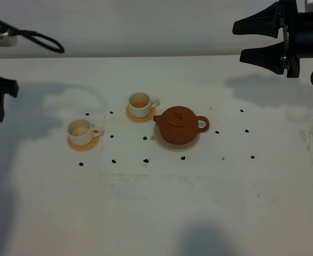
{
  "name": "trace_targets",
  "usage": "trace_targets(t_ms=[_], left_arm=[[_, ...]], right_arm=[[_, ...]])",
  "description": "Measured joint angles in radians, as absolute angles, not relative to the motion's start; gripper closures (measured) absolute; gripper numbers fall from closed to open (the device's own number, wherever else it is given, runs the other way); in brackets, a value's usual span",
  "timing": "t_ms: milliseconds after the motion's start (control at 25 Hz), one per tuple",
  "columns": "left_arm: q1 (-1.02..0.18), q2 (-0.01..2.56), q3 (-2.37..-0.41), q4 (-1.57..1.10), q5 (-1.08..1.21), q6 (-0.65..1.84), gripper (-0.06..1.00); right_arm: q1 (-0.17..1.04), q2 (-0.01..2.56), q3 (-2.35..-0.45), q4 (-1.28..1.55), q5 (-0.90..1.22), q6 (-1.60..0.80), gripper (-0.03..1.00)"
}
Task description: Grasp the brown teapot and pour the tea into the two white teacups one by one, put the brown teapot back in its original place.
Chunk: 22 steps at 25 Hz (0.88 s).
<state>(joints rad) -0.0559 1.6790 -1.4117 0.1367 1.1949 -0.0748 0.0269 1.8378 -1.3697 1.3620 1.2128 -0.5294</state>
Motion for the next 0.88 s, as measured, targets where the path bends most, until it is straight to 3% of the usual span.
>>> trace_targets(t_ms=[440,880], left_arm=[[-0.056,1.235,-0.989,0.108,1.19,-0.075,0.27],[-0.056,0.673,-0.723,0.054,1.058,-0.068,0.27]], right_arm=[[0.027,1.838,-1.37,1.362,1.213,-0.53,0.38],[0.027,1.838,-1.37,1.362,1.213,-0.533,0.38]])
